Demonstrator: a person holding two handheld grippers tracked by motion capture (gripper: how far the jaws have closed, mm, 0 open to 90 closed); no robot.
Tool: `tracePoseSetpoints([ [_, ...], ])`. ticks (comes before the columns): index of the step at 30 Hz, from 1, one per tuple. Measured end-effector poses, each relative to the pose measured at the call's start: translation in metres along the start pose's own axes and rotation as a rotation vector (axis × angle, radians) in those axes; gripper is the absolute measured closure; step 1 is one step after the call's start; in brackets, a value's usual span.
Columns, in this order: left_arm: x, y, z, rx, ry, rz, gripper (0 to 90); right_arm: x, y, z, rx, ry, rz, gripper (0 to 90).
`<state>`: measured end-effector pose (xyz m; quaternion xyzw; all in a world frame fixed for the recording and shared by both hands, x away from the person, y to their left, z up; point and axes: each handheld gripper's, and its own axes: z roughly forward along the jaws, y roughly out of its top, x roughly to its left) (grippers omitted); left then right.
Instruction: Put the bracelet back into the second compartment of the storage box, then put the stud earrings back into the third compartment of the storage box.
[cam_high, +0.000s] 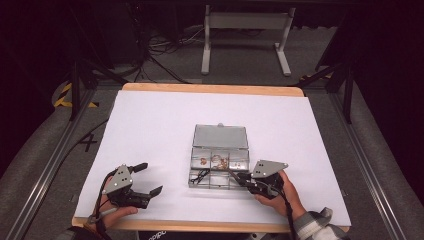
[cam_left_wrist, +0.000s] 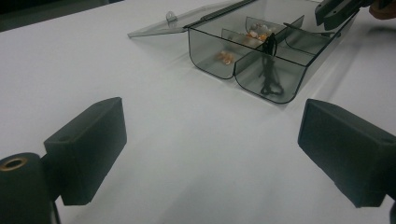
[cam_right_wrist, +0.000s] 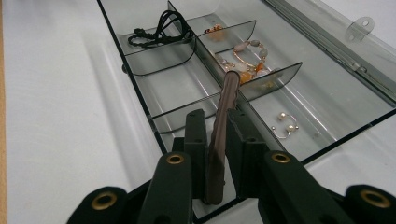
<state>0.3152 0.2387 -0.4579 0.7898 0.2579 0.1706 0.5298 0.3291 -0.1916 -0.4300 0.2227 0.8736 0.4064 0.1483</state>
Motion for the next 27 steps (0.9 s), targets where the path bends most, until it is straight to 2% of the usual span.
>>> tracePoseSetpoints([
  [6, 0.000, 0.000, 0.000, -0.004, -0.002, -0.003, 8.8, -0.001, 0.001, -0.002, -0.004, -0.012, 0.002, 74.0],
  [11, 0.000, 0.000, 0.000, 0.003, 0.002, 0.011, 8.8, -0.001, 0.001, -0.007, -0.027, -0.027, 0.007, 67.4],
  [13, -0.001, 0.000, 0.001, 0.004, 0.001, -0.003, 8.8, -0.001, 0.002, -0.010, -0.041, -0.029, 0.012, 65.5],
  [15, 0.000, 0.000, 0.000, 0.004, 0.008, 0.010, 8.8, -0.002, 0.002, -0.014, -0.057, -0.032, 0.018, 63.8],
  [18, 0.000, 0.000, 0.001, 0.005, 0.007, -0.001, 9.0, -0.004, 0.003, -0.019, -0.078, -0.043, 0.024, 61.2],
  [27, -0.001, 0.001, 0.002, 0.022, 0.011, 0.003, 9.1, -0.009, 0.001, -0.026, -0.102, -0.069, 0.038, 57.0],
])
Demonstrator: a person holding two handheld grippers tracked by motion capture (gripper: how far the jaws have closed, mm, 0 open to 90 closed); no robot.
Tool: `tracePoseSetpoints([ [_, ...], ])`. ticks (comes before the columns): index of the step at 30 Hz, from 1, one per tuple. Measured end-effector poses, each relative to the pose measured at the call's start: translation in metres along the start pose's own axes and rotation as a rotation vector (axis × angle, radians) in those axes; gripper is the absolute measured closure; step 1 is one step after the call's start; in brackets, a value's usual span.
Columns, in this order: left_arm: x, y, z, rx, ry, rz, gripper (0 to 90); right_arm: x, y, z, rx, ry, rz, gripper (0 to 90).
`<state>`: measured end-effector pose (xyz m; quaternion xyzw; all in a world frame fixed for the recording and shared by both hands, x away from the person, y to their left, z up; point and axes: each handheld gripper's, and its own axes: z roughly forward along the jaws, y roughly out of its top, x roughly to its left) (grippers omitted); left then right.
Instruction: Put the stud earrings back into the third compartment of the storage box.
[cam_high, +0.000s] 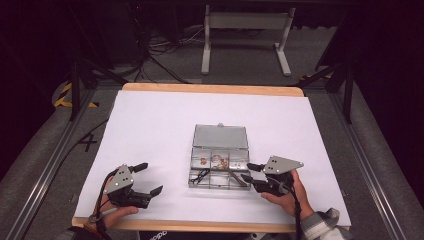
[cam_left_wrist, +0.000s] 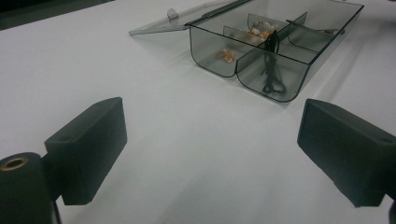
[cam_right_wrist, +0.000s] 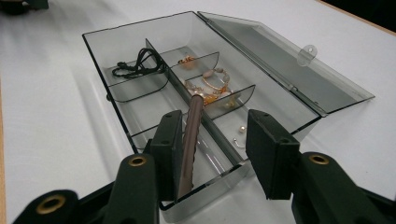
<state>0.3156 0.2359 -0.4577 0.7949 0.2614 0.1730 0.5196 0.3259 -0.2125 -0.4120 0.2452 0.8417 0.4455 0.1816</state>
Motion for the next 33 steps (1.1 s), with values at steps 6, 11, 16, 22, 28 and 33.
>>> tracePoseSetpoints([
  [6, 0.002, 0.003, 0.003, 0.021, 0.000, -0.003, 9.2, -0.003, -0.002, -0.006, -0.013, -0.018, 0.006, 55.1],
  [11, -0.004, 0.010, 0.010, 0.032, -0.024, 0.008, 11.2, -0.007, -0.004, -0.012, -0.023, -0.030, 0.019, 53.6],
  [16, -0.006, 0.018, 0.013, 0.029, -0.044, 0.012, 13.8, -0.010, -0.004, -0.015, -0.038, -0.038, 0.039, 52.8],
  [22, -0.005, 0.029, 0.017, 0.020, -0.045, 0.001, 17.2, -0.014, -0.002, -0.016, -0.048, -0.049, 0.053, 51.5],
  [28, -0.005, 0.037, 0.020, 0.011, -0.052, 0.010, 18.3, -0.021, 0.003, -0.018, -0.065, -0.064, 0.062, 52.6],
  [33, -0.007, 0.043, 0.027, -0.001, -0.075, -0.003, 19.7, -0.026, 0.004, -0.017, -0.064, -0.076, 0.074, 53.7],
])
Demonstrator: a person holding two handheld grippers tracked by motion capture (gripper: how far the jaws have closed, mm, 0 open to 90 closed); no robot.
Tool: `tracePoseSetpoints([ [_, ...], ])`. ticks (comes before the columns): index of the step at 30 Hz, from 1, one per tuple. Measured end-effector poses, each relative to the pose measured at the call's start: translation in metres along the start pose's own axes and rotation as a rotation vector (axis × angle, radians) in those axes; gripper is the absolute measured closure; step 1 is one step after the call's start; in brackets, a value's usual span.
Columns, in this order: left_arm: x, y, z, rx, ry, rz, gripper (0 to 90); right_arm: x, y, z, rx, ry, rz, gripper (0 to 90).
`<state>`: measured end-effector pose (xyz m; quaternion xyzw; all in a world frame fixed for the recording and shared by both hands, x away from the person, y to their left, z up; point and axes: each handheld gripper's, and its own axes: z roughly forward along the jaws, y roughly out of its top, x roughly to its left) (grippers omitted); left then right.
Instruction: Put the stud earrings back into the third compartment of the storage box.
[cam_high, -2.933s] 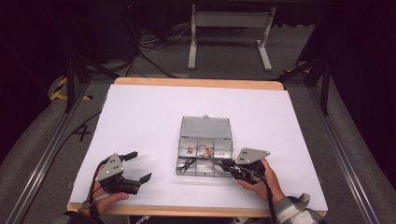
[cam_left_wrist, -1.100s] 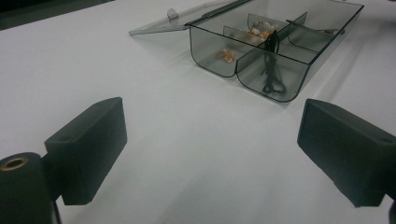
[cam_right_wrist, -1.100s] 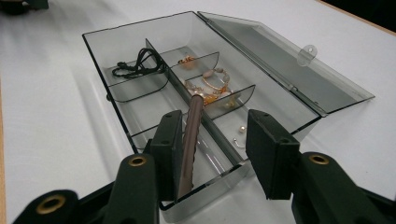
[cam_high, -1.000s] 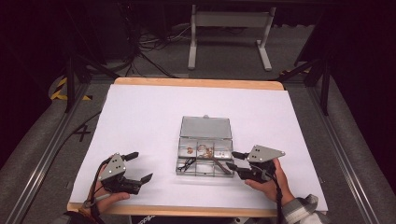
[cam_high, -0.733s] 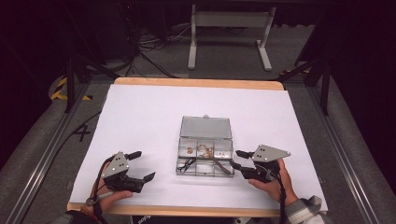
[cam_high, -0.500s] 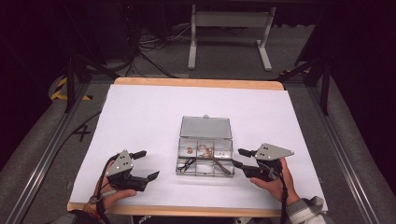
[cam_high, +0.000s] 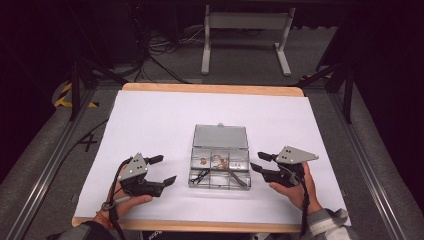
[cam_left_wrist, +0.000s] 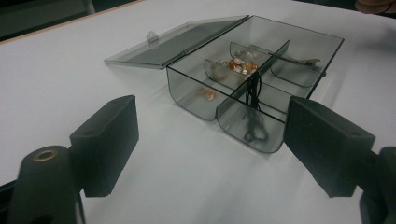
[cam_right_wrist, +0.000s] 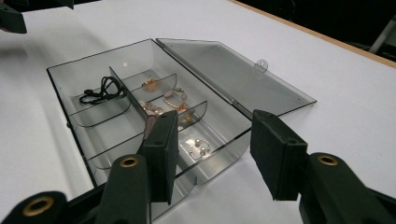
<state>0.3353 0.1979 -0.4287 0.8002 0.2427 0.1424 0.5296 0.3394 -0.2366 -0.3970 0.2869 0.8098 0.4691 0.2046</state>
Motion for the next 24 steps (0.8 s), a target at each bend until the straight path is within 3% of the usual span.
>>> tracePoseSetpoints([
  [4, -0.002, 0.006, 0.011, 0.011, -0.020, 0.024, 21.2, -0.005, 0.001, 0.002, 0.007, -0.007, 0.007, 57.3],
  [12, -0.001, 0.012, 0.027, 0.032, -0.041, 0.021, 26.7, -0.014, 0.005, 0.010, 0.009, -0.013, 0.026, 58.7],
  [18, 0.001, 0.015, 0.030, 0.043, -0.027, 0.032, 49.5, -0.020, 0.008, 0.020, 0.017, -0.021, 0.040, 58.6],
  [24, 0.003, 0.019, 0.035, 0.040, -0.012, 0.026, 58.7, -0.031, 0.013, 0.031, 0.022, -0.020, 0.076, 59.8],
])
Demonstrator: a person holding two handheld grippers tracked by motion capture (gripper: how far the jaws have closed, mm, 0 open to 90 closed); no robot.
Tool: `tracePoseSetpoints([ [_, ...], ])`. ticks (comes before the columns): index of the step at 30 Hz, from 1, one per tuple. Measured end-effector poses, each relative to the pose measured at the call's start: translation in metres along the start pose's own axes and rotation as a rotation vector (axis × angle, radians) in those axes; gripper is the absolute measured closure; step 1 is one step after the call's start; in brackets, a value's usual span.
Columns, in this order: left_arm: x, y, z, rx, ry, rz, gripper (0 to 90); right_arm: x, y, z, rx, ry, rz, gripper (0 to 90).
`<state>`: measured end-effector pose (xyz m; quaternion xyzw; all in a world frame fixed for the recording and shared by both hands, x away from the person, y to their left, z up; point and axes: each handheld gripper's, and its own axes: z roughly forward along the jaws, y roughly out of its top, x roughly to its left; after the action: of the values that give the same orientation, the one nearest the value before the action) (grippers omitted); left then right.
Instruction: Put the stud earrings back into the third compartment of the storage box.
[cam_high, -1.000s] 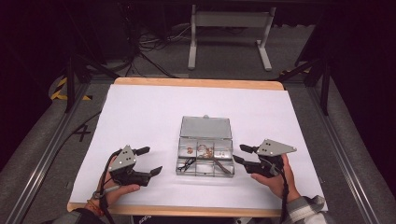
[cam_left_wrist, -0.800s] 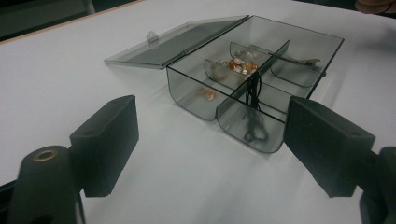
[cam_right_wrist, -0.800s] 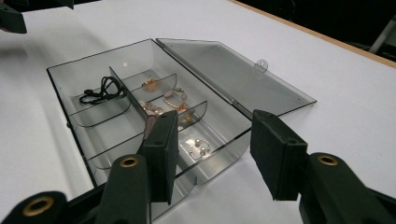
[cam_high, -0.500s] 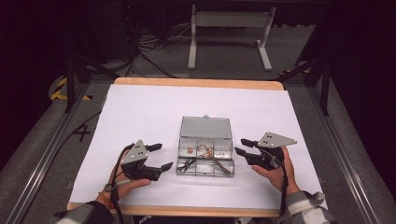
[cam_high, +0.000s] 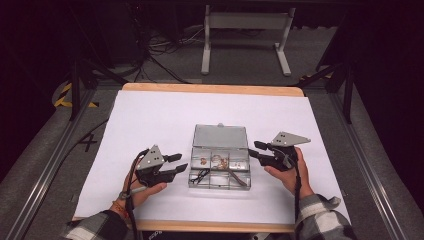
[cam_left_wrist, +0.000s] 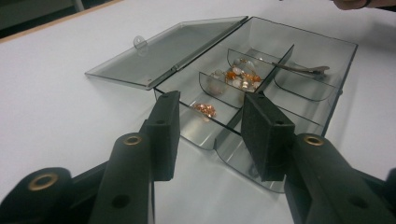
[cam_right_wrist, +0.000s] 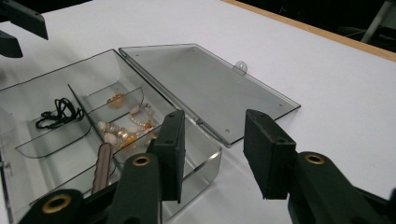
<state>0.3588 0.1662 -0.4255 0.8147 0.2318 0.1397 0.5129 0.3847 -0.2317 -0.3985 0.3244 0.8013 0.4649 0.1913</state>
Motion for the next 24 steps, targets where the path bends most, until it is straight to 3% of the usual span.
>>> tracePoseSetpoints([
  [8, 0.002, 0.001, 0.011, 0.029, 0.007, 0.004, 68.4, -0.012, 0.006, 0.021, 0.046, 0.007, 0.049, 59.7],
  [18, 0.007, 0.000, 0.025, 0.059, 0.020, -0.044, 56.5, -0.026, 0.008, 0.041, 0.088, 0.018, 0.135, 55.8],
  [24, 0.008, 0.000, 0.030, 0.062, 0.006, -0.053, 54.7, -0.033, 0.006, 0.048, 0.109, 0.024, 0.186, 52.5],
])
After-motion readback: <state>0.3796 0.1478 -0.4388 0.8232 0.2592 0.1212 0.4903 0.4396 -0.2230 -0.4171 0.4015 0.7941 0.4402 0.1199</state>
